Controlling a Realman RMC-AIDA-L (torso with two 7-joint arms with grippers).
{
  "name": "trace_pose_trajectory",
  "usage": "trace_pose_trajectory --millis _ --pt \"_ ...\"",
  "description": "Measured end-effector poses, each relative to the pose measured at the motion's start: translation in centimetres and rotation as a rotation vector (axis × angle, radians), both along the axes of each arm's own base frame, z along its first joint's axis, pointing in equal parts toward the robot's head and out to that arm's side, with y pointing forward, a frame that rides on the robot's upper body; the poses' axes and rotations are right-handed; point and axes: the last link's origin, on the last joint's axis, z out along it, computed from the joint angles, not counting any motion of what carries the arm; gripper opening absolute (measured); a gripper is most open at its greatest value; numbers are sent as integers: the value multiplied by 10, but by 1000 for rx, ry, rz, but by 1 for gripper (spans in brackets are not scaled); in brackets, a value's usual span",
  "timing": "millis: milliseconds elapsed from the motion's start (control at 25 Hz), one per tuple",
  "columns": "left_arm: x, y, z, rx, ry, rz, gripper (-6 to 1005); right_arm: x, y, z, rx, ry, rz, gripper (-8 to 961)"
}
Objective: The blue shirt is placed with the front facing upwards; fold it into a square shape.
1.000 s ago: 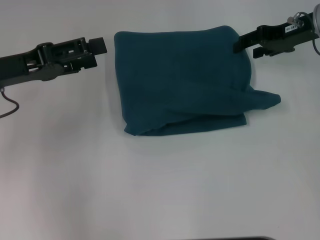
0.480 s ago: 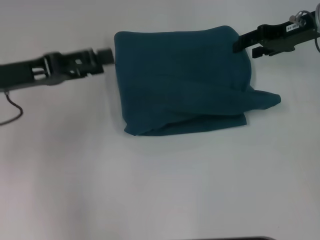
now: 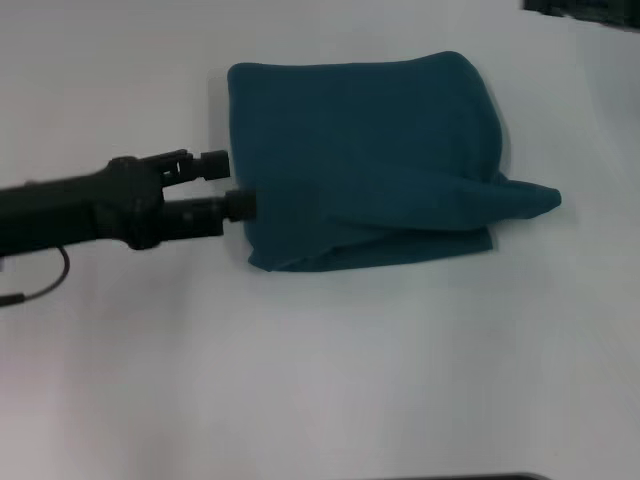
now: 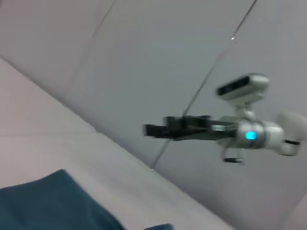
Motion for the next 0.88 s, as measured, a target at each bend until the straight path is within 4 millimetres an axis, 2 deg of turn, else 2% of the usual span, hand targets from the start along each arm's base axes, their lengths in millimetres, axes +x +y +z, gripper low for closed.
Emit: trace_pose_trajectory --millis 200,360,640,880 --pt "-16 -3 -18 52 19 5 873 25 -35 4 80 -29 94 723" --pt "-23 -8 -32 91 40 -31 873 37 -53 -1 116 -49 127 723" --pt "-23 -8 -49 103 89 -97 873 50 -74 -1 120 -32 103 723" --pt "-8 6 -54 84 87 -129 874 54 -77 0 132 -29 82 723"
